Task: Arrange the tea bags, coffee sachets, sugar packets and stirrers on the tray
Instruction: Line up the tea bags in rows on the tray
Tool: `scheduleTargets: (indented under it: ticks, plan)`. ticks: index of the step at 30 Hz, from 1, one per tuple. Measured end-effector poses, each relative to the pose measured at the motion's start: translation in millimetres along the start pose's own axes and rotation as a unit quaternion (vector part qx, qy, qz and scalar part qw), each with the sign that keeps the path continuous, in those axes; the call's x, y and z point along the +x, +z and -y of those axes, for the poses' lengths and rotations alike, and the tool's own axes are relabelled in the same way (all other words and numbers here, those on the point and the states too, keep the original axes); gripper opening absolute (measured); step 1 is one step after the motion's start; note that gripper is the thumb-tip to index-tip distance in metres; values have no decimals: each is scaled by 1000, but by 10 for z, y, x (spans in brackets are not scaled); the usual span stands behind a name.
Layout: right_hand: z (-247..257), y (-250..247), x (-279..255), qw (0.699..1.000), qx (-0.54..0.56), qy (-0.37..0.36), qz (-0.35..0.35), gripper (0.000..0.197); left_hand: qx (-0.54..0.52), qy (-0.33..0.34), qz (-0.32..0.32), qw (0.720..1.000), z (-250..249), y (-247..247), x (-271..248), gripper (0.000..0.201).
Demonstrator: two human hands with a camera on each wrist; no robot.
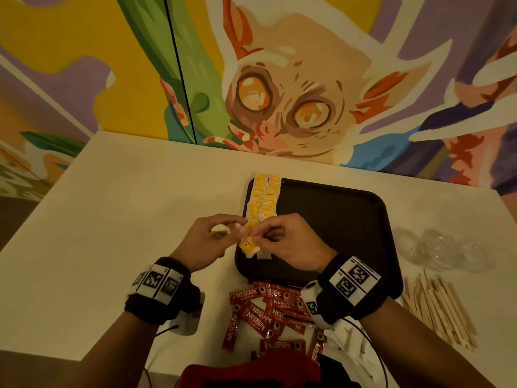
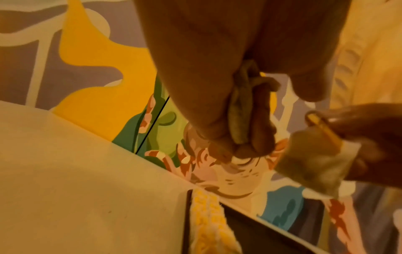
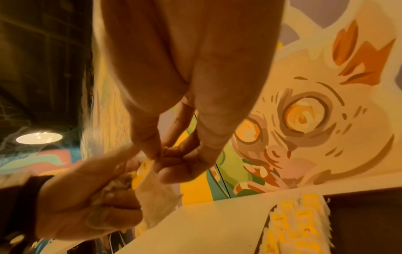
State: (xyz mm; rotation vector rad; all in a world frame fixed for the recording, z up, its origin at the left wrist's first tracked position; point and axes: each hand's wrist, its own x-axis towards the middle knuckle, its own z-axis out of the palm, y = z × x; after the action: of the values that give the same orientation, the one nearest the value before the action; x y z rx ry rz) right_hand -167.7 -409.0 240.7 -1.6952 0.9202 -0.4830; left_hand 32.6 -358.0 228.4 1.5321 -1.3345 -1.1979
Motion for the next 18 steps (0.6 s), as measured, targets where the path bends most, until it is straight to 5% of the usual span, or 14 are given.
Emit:
scheduleTargets:
  ticks: [4, 18]
  plan:
    - [61, -18, -8, 1000, 10, -17, 15, 15, 2, 22, 101, 995, -190, -2, -26, 33]
    - [63, 6, -26, 1000, -14, -26, -8, 15, 31, 16, 77, 996, -213, -73, -5, 11]
